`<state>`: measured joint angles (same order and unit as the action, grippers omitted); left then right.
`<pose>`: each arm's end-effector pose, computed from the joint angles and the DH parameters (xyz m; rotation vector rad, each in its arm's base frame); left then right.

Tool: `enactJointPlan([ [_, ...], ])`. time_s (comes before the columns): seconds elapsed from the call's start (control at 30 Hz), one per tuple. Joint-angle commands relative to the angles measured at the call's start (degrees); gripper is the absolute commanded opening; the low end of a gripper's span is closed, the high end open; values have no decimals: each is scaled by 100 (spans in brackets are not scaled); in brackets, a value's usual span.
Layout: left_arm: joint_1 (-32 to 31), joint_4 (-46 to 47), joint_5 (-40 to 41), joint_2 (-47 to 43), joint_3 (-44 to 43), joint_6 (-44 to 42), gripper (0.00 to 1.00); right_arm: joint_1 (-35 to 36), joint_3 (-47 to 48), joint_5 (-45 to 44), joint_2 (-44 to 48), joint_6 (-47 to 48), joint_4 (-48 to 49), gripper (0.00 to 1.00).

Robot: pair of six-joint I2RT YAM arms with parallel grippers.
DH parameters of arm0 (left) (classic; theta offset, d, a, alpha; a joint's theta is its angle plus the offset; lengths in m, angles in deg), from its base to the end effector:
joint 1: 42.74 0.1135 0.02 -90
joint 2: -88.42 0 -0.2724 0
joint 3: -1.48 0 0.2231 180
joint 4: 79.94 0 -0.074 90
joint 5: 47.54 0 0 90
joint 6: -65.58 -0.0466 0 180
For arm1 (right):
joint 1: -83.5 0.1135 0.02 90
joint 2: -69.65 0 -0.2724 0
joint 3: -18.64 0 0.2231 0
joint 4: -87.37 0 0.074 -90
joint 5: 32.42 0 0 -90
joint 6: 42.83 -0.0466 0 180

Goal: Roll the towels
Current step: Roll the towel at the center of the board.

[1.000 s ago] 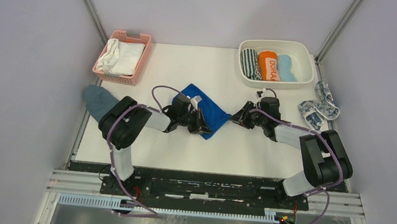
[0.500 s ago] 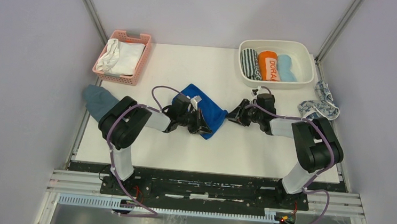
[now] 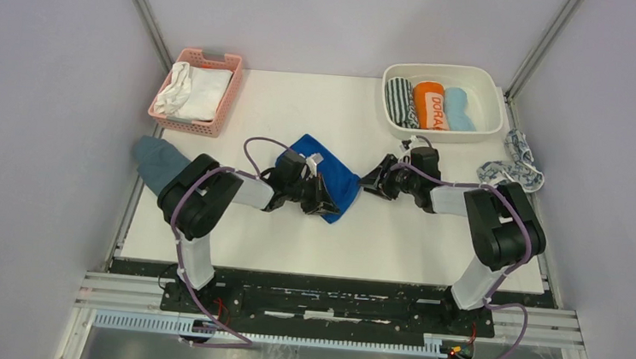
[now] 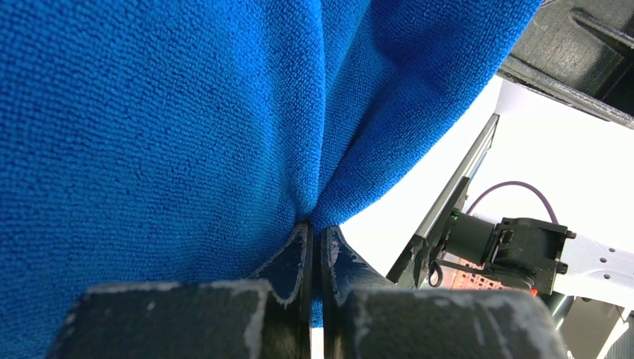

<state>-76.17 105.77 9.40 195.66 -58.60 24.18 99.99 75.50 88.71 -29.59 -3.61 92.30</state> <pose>0.2674 -0.2070 0.1352 0.0017 2.5659 -1.3222 0.2990 0.1136 0.1627 0.3900 2.3775 1.2062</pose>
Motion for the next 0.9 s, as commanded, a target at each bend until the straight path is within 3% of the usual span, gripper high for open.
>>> enactJointPlan([
  [0.0,42,-618,442,56,17,-96,3,29,114,336,-28,7,499,50],
  [0.23,65,-666,517,-42,56,-101,3,21,-155,627,58,109,949,52],
  [0.7,126,-538,505,-110,184,48,3,21,-90,461,-202,207,963,49],
  [0.87,126,-541,492,-103,184,66,3,21,-65,889,-256,156,1309,56],
])
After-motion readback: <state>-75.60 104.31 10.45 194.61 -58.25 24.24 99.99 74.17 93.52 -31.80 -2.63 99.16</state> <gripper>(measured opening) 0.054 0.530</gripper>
